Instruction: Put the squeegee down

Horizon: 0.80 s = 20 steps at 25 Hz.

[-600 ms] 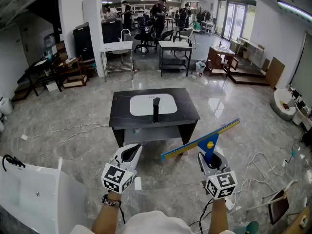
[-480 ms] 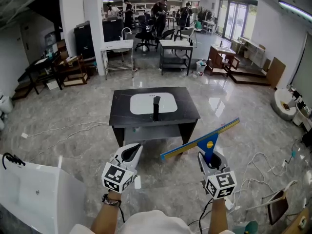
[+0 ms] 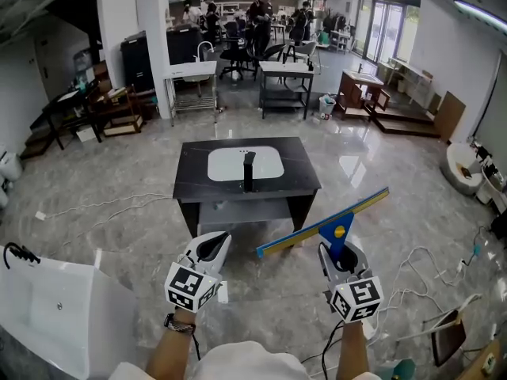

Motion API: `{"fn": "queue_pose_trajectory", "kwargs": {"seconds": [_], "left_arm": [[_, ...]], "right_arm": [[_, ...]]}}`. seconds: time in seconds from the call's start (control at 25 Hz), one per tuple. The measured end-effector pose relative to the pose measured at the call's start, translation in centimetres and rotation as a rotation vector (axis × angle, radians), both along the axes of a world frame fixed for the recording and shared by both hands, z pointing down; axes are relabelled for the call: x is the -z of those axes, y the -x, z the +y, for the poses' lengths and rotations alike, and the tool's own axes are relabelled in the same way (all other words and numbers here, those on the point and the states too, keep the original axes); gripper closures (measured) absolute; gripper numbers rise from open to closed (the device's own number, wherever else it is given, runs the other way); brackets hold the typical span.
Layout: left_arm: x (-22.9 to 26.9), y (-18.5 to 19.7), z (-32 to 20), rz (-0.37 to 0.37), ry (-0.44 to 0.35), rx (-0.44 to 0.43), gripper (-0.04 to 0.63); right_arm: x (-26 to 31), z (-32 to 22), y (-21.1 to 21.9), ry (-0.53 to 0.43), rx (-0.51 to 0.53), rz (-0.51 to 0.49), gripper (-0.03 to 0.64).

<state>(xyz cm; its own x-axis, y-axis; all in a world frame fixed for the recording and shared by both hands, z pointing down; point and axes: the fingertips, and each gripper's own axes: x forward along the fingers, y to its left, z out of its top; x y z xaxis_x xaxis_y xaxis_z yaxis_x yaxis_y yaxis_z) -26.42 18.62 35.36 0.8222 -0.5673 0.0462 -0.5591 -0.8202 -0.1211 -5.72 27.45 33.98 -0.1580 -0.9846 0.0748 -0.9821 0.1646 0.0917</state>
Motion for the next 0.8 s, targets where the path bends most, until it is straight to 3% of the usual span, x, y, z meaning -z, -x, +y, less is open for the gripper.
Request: {"fn": "queue_pose_trajectory", "kwargs": {"seconds": [0.52, 0.8], "left_arm": [[-3.2, -3.2, 3.8, -0.014, 0.046, 0.047, 0.591], [-3.2, -5.2, 1.1, -0.011, 0.052, 0.056, 0.591]], "right_arm": [[-1.7, 2.0, -3.5, -0.011, 0.1, -0.05, 0.489], [-1.9, -0.3, -6.2, -0.026, 0.085, -0.084, 0.489]]}}
